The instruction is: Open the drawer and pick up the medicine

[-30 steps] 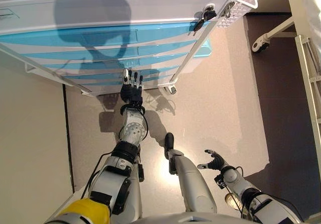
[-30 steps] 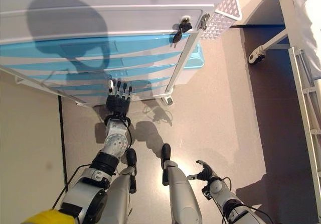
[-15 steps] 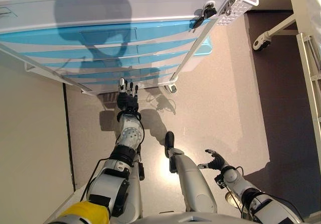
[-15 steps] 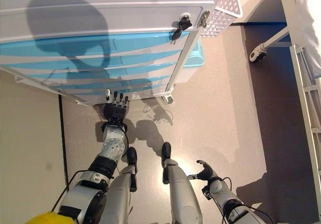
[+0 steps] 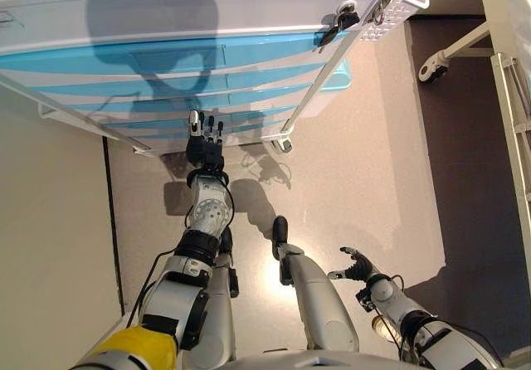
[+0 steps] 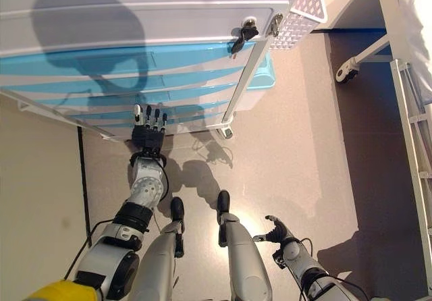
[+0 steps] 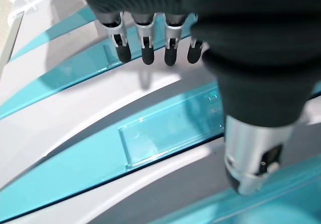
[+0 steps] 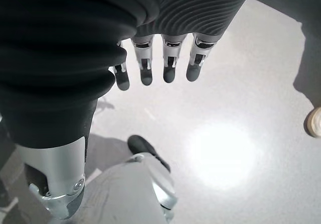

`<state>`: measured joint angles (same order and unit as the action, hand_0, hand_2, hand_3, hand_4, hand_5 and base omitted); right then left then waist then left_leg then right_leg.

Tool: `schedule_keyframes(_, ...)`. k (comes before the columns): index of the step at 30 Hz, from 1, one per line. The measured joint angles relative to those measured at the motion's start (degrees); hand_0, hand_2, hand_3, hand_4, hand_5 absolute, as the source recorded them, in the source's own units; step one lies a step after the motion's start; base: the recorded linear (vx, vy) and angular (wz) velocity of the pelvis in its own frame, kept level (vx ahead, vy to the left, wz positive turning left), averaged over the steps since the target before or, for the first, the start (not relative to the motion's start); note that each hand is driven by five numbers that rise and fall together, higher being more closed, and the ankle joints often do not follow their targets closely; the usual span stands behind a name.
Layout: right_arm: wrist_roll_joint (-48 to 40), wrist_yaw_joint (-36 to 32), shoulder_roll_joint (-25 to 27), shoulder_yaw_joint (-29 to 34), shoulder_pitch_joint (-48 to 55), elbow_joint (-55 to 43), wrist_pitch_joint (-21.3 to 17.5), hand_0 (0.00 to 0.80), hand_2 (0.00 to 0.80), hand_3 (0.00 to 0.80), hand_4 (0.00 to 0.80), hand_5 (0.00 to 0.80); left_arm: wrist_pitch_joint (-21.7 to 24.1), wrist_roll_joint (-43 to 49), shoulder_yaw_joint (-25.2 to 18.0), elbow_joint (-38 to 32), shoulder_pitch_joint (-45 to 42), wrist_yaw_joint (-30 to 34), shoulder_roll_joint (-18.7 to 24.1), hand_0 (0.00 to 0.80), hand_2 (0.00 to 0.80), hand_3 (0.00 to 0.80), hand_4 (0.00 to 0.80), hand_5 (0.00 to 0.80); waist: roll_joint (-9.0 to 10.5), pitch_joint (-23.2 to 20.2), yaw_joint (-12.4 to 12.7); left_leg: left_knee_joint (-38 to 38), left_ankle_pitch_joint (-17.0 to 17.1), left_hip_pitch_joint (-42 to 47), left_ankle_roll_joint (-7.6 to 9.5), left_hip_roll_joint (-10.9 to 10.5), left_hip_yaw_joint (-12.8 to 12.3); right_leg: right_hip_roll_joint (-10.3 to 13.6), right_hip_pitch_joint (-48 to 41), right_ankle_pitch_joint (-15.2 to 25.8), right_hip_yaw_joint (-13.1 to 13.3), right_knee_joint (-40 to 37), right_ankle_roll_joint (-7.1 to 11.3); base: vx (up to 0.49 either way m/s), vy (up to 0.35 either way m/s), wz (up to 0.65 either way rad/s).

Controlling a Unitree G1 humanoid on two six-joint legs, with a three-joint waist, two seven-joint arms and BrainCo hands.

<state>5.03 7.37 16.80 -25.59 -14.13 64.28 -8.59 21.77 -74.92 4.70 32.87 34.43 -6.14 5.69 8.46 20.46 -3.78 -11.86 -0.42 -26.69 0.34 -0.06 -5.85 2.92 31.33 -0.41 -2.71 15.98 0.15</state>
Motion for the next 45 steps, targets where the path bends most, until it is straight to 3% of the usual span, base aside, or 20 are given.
schedule_keyframes(23,0.1,-1.9,1.0,0.0,0.0,-0.1,0.0,0.0,0.0,0.0,0.0,0.0,0.3,-0.4,0.0,-0.2,0.4,-0.2,0.3,0.0,0.0,0.0,0.0,0.0,0.01,0.0,-0.1,0.2,0.0,-0.7,0.02,0.0,0.0,0.0,0.9,0.0,0.0,0.2,-0.03,0.0,0.0,0.0)
schedule_keyframes(45,2.3,-4.0,2.0,0.0,0.9,0.8,0.0,0.0,0.0,0.0,0.0,0.0,-1.4,-2.9,1.2,-3.4,-0.1,-0.1,3.6,0.0,0.0,0.0,0.0,0.0,-0.08,0.2,0.0,0.5,0.7,1.4,0.02,-0.1,-0.1,0.2,-0.7,0.2,0.0,0.7,-0.31,0.001,0.002,0.0)
